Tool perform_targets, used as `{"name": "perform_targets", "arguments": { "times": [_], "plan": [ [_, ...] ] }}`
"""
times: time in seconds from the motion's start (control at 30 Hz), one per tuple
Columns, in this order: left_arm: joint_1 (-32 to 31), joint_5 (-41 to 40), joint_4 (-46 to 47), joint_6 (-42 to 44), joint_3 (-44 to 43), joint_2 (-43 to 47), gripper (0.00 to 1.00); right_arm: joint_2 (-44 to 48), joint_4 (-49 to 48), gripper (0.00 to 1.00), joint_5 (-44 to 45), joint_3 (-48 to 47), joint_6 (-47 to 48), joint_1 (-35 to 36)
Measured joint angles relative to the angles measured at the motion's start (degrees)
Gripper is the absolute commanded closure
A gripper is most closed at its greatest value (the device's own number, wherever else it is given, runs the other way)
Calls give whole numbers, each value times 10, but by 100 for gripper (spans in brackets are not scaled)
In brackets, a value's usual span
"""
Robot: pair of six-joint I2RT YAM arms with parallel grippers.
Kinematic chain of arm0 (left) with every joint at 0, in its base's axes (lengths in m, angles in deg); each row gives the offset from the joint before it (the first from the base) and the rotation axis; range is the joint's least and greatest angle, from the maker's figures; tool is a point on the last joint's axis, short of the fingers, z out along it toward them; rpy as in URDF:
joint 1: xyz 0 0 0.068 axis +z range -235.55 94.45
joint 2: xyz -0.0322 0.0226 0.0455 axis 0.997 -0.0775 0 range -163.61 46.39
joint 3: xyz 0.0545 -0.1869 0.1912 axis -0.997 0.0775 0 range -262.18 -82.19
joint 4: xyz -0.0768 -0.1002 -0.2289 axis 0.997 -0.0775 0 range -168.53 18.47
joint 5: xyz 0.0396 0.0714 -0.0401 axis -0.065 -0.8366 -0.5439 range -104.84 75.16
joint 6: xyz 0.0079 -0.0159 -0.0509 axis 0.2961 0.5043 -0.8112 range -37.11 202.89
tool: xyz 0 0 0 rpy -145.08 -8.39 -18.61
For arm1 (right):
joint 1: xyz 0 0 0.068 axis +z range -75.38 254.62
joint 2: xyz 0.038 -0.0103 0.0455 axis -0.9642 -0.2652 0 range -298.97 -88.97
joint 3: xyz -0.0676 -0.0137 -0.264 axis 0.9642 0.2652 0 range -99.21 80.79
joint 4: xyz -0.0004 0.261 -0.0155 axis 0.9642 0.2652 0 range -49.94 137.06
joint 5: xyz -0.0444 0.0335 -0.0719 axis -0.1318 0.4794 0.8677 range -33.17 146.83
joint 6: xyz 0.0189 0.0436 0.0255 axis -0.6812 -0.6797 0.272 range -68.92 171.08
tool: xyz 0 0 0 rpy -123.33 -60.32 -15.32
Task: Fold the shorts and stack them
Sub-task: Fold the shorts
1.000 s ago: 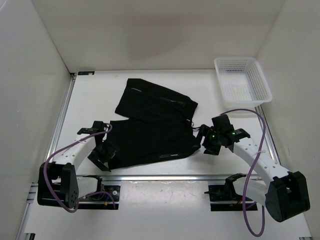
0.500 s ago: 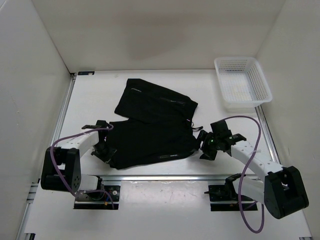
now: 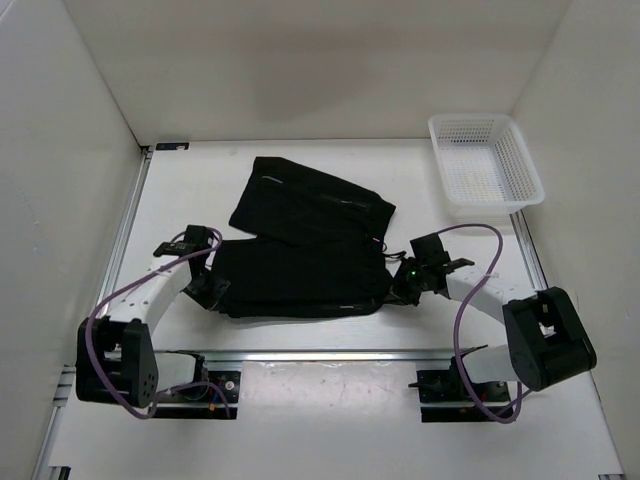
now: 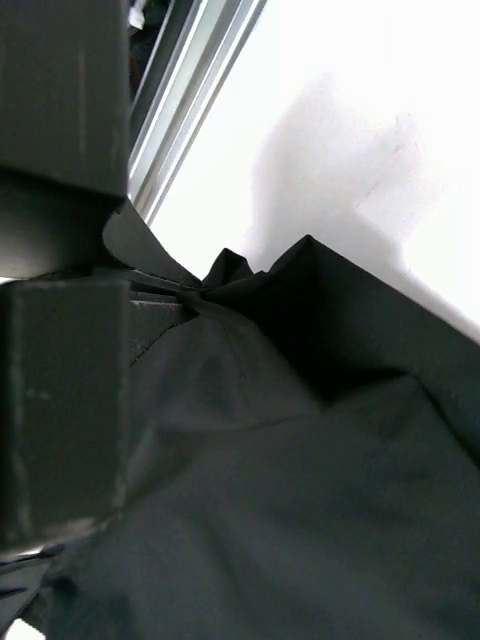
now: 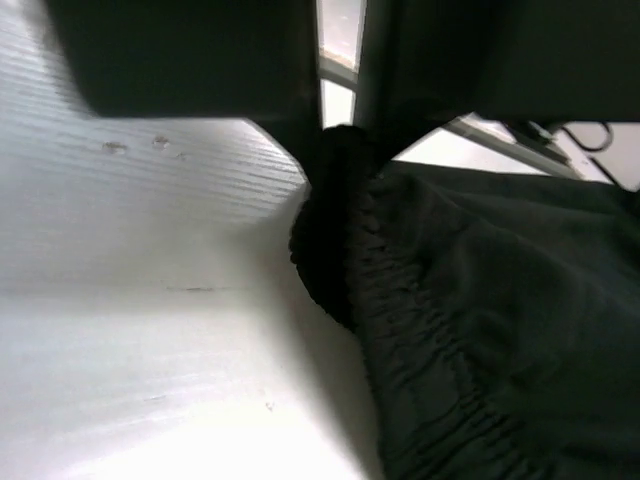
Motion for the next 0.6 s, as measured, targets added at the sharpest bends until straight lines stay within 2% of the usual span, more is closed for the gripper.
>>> {"name": "perform_targets", "arguments": {
  "times": [0.17, 0.37, 0.6],
  "plan": [
    [-1, -7, -38, 5, -30, 53, 90, 19, 19, 100, 26, -1, 9, 1],
    [-6, -16, -87, 6, -92, 104, 90, 105, 84, 100, 41, -9, 32, 4],
    [-59, -1, -128, -35, -61, 210, 90, 230, 205, 100, 54, -7, 34, 4]
  ]
}}
